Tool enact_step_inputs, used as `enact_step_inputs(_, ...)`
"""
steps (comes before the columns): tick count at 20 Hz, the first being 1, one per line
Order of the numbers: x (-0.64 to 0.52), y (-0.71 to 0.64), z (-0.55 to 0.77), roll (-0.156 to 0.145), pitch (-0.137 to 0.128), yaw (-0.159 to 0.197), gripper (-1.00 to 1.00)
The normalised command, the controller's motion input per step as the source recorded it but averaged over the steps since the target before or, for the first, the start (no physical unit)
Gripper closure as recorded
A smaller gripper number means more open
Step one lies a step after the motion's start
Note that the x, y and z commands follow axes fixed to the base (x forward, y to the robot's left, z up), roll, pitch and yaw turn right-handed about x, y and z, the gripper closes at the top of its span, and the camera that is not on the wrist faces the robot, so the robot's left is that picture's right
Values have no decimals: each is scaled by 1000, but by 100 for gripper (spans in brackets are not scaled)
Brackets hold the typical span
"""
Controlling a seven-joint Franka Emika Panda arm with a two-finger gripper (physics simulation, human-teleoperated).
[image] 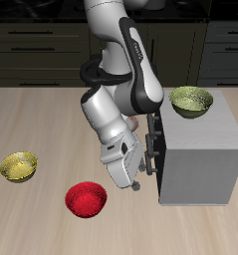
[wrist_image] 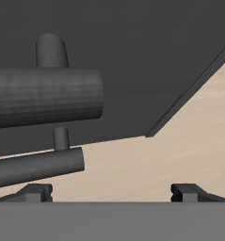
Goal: Close the bottom drawer of the white cabinet and place the red bowl on the plate
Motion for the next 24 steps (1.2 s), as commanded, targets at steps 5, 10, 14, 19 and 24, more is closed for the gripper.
enact_step_inputs(5,-50,363,-132,40,27,20,-100)
enact_step_inputs(10,-148,-89,17,17,27,58,-100)
enact_step_inputs(14,-193,-308,237,-77,84,-114,-100)
enact_step_inputs(19,-227,-417,315,-70,124,-231,-100)
enact_step_inputs(24,-136,-366,264,-96,185,-378,-100)
